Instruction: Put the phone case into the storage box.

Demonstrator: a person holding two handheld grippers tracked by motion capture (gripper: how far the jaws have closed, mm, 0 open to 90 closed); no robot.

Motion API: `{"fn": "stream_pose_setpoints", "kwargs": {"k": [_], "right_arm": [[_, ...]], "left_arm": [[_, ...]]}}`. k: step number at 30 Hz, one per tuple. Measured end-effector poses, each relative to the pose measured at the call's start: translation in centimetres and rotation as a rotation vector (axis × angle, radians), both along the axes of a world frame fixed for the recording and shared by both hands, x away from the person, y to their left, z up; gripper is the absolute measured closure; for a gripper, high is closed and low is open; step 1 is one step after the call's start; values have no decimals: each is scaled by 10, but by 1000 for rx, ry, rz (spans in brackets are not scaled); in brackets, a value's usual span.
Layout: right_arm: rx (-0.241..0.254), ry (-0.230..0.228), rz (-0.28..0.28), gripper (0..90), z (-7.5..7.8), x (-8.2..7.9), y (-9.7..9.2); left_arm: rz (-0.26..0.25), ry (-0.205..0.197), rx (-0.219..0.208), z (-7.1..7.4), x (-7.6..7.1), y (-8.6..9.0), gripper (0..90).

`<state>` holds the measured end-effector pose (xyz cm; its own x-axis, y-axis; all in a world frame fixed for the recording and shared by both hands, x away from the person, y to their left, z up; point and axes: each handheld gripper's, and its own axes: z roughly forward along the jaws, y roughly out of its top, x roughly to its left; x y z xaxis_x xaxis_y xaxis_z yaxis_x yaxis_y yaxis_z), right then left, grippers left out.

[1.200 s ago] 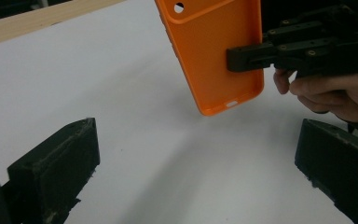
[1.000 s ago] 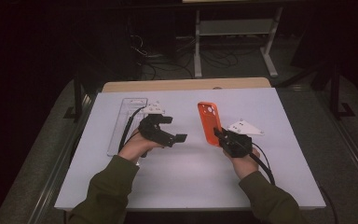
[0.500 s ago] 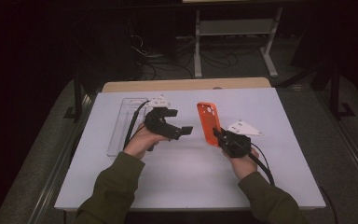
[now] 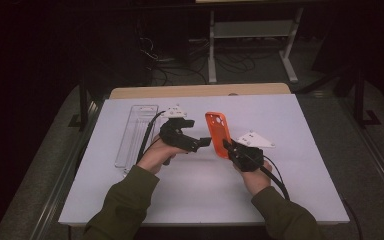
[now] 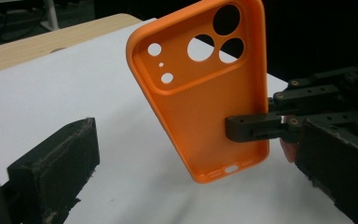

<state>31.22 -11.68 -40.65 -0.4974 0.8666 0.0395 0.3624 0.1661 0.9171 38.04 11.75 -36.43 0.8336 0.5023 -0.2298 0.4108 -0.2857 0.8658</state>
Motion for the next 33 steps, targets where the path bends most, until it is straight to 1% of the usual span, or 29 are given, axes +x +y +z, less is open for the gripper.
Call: {"fn": "stream_pose_setpoints", "kwargs": {"k": [4,6,9,10,11,14,16,18,19,21,22,23,26,27,29,30,31,33], "right_arm": [[-9,-4,12,803,-1,-1,3],[-8,-2,12,803,-1,-1,5],[2,-4,13,803,-1,-3,7],[-11,-5,14,803,-1,-3,8],[-6,-5,18,803,-1,-4,9],[-16,-13,26,803,-1,-5,13],[-20,-6,30,803,-1,-7,16],[-28,-18,35,803,-2,-8,18],[-24,-10,36,803,-2,-9,19],[-31,-19,41,803,-2,-9,20],[-29,-14,40,803,-2,-10,20],[-32,-24,40,802,-2,-9,20],[-27,-13,41,803,-2,-11,22],[-31,-21,44,803,-2,-10,22],[-30,-20,46,803,-2,-11,23],[-28,-16,46,803,-2,-11,23],[-32,-27,48,802,-2,-11,23],[-29,-18,49,803,-2,-12,25]], "left_arm": [[6,3,-4,-1,0,-1,0],[16,3,-15,-2,0,-3,0],[23,3,-14,-3,0,-5,0],[18,1,-11,-4,0,-6,0],[20,1,-7,-5,0,-7,0],[25,1,-12,-6,-1,-9,0],[28,-1,-12,-6,-1,-9,0],[35,1,-16,-6,-1,-9,0],[37,0,-17,-6,0,-9,0],[41,0,-19,-6,-1,-9,0],[45,1,-21,-6,-1,-9,0],[47,1,-21,-6,-1,-10,0],[54,-9,-19,-7,-2,-11,0],[56,-9,-21,-7,-2,-12,0],[59,-12,-20,-7,-2,-13,0],[65,-10,-28,-7,-3,-15,0],[69,-10,-32,-7,-3,-15,0],[74,-10,-38,-8,-3,-16,0]]}}
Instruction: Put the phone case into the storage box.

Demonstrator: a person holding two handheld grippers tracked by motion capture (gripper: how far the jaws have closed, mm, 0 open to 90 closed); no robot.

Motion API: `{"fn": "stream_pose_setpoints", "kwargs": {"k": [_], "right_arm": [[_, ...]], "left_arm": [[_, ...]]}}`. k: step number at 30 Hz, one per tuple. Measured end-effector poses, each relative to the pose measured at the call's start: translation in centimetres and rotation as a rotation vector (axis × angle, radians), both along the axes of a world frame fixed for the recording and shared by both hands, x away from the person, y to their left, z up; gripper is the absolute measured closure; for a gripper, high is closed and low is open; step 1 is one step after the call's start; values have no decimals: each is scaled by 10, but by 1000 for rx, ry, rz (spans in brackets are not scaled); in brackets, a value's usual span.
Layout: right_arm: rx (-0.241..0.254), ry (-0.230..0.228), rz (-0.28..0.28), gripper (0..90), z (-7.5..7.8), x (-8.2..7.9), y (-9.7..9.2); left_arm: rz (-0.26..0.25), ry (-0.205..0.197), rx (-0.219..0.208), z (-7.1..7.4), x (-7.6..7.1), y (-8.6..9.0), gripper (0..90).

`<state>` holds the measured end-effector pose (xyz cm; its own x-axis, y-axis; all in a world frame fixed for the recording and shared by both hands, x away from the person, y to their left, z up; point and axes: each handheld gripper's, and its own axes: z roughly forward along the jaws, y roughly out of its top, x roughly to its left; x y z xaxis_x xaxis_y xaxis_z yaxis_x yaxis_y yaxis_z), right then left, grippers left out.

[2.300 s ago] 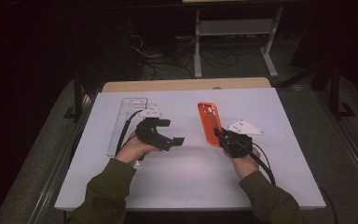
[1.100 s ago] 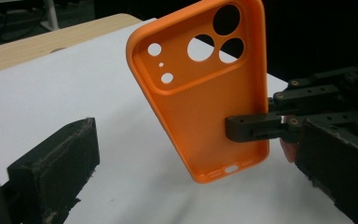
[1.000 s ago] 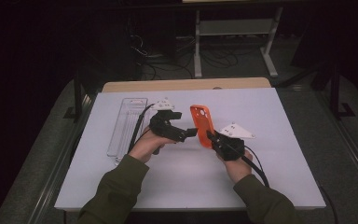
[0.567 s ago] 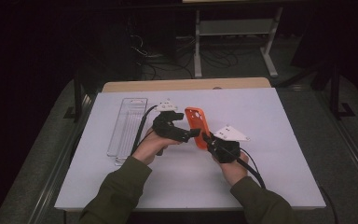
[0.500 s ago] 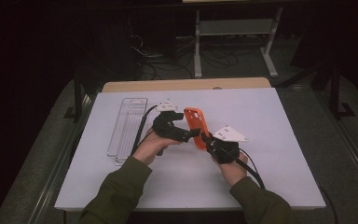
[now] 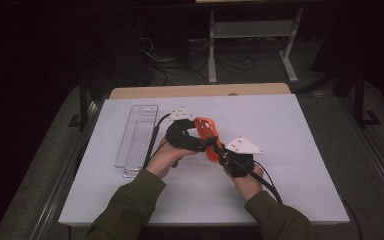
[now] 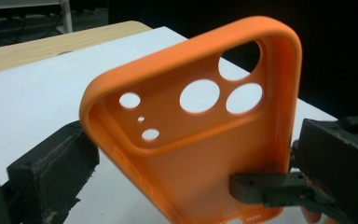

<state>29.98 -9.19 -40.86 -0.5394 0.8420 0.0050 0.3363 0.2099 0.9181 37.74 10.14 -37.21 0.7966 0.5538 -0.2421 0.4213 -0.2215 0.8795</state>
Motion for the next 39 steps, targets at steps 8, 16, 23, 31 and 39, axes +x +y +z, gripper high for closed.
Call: {"fn": "stream_pose_setpoints", "kwargs": {"k": [8,16,23,31,39], "right_arm": [[3,-2,4,803,0,-2,2],[-3,3,11,803,-1,-3,4],[-3,4,11,803,-2,-3,4],[-18,9,16,802,-4,-4,6],[-26,13,21,801,-6,-4,9]], "left_arm": [[17,-2,-9,-1,-1,-4,0],[28,4,-20,-2,-1,-6,0],[27,9,-26,-2,-2,-8,0],[35,18,-33,-2,-2,-7,0],[32,31,-42,-3,0,-6,0]]}}
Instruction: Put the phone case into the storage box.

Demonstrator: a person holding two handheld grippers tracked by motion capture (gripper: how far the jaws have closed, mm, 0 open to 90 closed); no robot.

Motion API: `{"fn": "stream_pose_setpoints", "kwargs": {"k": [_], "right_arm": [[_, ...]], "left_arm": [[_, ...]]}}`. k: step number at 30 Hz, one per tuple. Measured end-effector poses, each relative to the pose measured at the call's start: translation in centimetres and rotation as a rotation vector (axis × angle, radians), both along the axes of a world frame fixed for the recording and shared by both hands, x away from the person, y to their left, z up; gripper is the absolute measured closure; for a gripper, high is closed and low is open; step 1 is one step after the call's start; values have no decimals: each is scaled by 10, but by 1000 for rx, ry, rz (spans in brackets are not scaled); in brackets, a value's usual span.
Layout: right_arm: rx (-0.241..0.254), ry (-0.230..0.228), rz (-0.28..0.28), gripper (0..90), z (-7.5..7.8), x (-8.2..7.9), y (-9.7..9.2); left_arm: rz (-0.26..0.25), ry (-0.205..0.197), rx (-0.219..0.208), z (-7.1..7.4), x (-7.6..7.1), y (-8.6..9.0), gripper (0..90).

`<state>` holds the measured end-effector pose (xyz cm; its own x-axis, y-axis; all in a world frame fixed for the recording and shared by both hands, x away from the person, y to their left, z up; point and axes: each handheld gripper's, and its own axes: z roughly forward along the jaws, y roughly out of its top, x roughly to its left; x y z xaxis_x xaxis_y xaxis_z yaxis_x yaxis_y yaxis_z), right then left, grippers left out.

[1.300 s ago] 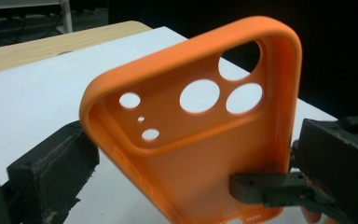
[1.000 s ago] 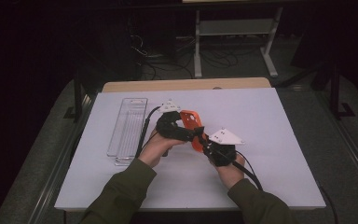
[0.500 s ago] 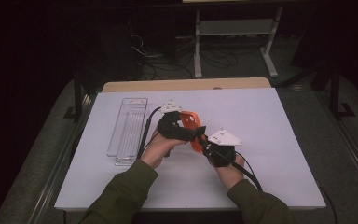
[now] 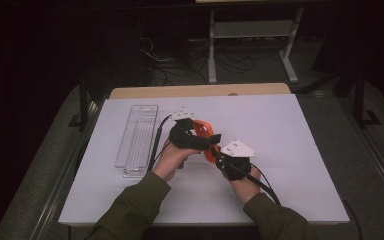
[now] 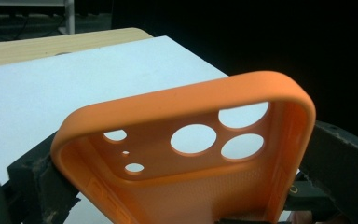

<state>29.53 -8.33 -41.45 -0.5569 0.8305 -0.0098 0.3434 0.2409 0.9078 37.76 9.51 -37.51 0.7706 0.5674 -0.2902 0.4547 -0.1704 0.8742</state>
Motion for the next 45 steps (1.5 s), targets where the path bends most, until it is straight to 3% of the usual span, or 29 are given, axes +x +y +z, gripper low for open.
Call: {"fn": "stream_pose_setpoints", "kwargs": {"k": [13,24,37,39,45], "right_arm": [[-17,0,7,799,-2,0,1],[-21,3,7,798,-3,0,1],[-15,13,23,776,-2,1,0],[-9,16,31,748,-1,2,0],[20,25,88,552,1,4,-4]], "left_arm": [[8,23,-9,-1,0,-1,2],[29,16,-19,-1,1,5,119],[19,4,-23,0,1,5,138],[27,-4,-27,1,0,4,141],[33,-2,-14,1,2,8,142]]}}
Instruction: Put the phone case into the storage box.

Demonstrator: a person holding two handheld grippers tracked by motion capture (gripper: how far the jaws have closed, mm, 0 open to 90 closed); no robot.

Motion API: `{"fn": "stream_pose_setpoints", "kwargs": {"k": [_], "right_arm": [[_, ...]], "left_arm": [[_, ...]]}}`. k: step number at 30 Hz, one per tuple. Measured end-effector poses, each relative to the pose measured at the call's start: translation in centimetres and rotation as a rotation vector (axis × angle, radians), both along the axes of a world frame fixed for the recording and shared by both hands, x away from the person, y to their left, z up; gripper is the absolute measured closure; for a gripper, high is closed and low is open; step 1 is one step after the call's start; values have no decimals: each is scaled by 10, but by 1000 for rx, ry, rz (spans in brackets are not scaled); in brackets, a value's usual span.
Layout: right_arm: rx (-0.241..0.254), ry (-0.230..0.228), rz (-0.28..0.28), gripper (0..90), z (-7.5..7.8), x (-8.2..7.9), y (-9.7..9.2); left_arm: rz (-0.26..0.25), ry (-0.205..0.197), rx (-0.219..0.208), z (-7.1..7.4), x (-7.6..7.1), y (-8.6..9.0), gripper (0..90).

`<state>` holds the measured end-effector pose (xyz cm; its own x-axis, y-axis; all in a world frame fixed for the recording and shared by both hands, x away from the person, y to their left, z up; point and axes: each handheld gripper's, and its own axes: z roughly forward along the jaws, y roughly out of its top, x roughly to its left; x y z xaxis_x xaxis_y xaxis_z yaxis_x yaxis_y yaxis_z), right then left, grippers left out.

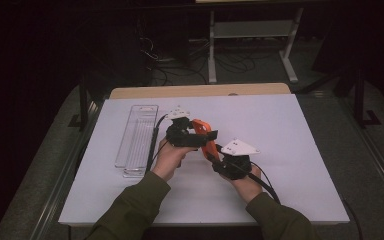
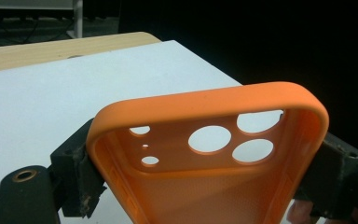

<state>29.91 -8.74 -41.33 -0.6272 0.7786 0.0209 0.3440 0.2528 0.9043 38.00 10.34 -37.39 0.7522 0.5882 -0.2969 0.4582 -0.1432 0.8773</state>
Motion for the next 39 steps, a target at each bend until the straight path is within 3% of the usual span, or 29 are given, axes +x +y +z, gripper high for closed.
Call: {"fn": "stream_pose_setpoints", "kwargs": {"k": [3,12,20,39], "right_arm": [[17,20,21,470,1,1,-2],[-14,85,62,236,1,6,-10],[-12,59,127,30,0,11,-19],[-85,99,148,13,-3,16,-46]], "left_arm": [[-2,-3,1,0,0,0,142],[-11,-3,11,0,1,-2,142],[-8,-3,4,1,3,1,142],[9,-5,5,6,6,9,143]]}}
